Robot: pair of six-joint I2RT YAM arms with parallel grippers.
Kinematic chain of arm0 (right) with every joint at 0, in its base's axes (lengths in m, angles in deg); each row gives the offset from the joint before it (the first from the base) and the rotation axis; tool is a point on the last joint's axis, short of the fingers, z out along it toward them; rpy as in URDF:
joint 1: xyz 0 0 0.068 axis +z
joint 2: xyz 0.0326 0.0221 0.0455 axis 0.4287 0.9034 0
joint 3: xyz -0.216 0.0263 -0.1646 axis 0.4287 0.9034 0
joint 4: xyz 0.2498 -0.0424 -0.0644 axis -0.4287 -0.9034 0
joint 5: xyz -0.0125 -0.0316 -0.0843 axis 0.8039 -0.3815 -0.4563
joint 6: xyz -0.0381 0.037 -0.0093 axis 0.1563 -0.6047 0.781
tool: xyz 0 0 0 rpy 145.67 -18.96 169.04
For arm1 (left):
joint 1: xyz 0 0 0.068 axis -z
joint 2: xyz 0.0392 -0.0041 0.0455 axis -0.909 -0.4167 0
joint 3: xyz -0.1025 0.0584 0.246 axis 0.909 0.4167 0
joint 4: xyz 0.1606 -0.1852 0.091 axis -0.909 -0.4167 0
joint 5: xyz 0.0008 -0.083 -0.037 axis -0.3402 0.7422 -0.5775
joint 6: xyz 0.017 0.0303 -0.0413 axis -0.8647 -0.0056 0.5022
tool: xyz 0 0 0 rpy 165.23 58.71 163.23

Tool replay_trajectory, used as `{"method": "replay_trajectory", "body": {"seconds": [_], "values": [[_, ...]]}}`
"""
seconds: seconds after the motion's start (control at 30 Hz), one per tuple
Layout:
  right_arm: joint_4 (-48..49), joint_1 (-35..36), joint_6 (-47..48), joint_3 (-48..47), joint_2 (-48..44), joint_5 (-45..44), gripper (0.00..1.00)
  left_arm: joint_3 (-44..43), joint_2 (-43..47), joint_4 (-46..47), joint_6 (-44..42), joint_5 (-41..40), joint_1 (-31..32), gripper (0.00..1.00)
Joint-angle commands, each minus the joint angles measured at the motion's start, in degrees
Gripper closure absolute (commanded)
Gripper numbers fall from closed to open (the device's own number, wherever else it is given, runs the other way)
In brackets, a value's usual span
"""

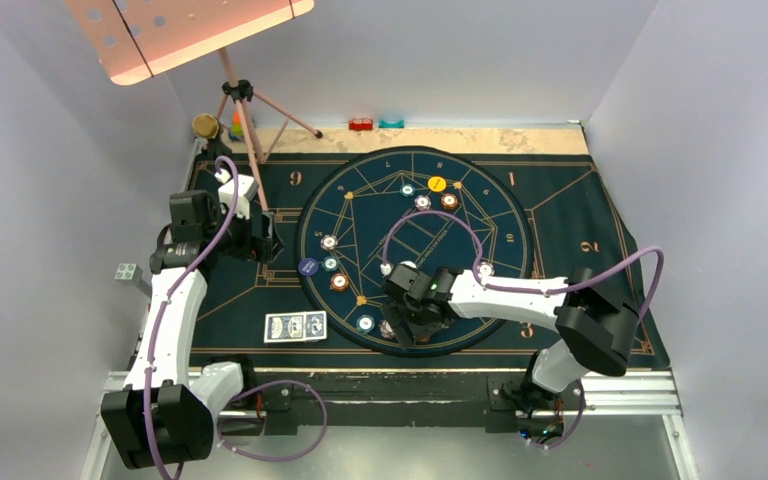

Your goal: Distribute texas hold em gaming equipment

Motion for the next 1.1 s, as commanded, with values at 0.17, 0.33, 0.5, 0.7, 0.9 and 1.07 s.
{"method": "replay_trajectory", "body": {"seconds": [0.17,0.33,0.5,0.7,0.9,1.07], "values": [[3.4,0.2,-1.7,2.6,0.4,-0.6,0.32,-0.1,0.1,1.1,-0.7,1.0,-0.5,0.00],[3.3,0.2,-1.8,2.4,-0.5,-1.2,0.43,-0.1,0.1,1.1,-0.8,1.0,-0.6,0.00],[2.4,0.2,-1.8,1.5,-1.7,-2.0,0.55,-0.1,0.3,1.0,-0.8,1.0,-0.5,0.00],[0.6,0.2,-1.8,0.1,-4.0,-3.0,0.68,-0.1,0.4,1.0,-0.7,1.2,-0.5,0.00],[-3.6,-0.2,-2.1,-2.4,-7.1,-6.0,0.70,-0.1,0.4,0.9,-0.8,1.2,-0.5,0.00],[-5.1,-6.3,-4.4,1.7,-9.7,-7.4,0.75,-0.1,0.7,1.0,-0.8,1.3,-0.5,0.00]]}}
